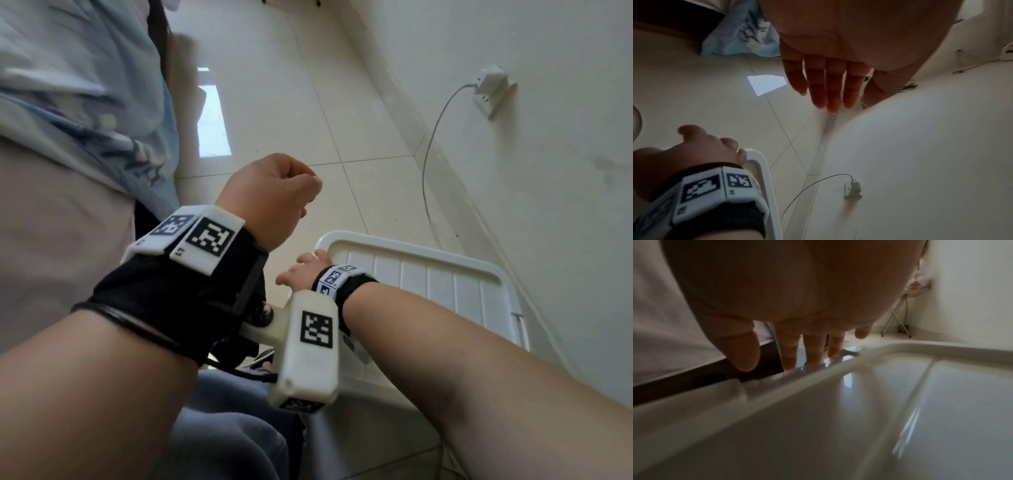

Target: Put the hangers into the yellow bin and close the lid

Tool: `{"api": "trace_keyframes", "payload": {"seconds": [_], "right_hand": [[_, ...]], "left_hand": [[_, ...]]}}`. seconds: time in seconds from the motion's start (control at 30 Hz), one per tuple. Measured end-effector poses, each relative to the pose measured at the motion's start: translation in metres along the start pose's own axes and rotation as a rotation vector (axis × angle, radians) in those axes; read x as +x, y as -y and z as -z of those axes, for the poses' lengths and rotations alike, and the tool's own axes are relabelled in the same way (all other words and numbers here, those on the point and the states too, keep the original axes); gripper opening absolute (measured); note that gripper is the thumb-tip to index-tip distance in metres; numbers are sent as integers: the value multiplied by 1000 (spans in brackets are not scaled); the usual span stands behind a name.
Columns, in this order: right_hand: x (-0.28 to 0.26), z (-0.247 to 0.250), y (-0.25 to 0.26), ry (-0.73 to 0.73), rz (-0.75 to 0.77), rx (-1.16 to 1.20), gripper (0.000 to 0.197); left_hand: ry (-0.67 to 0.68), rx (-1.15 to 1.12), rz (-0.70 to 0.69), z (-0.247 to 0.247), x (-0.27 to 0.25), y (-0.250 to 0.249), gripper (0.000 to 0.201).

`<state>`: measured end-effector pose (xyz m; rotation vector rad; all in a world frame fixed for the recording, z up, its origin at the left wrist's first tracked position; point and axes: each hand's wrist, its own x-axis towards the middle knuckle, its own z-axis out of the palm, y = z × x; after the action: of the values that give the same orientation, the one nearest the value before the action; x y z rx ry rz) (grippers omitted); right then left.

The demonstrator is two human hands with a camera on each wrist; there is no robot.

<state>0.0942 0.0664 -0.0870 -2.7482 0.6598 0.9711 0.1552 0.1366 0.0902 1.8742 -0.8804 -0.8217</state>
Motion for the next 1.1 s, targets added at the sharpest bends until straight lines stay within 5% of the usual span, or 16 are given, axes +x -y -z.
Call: {"api": "trace_keyframes", "payload": {"seconds": [0.17, 0.37, 0.5, 1.1], "right_hand": [[7, 0, 0, 132, 110, -173, 50], [10, -2, -2, -30, 241, -423, 38], [3, -5, -11, -163, 267, -384, 27], [-9, -32, -24, -243, 187, -194, 34]], "left_hand": [[-6, -24, 20, 8, 3, 6, 16], [-6, -19, -2, 8, 5, 7, 11], [4, -13, -7, 6, 4, 6, 11], [17, -17, -23, -12, 9, 0, 10]]}}
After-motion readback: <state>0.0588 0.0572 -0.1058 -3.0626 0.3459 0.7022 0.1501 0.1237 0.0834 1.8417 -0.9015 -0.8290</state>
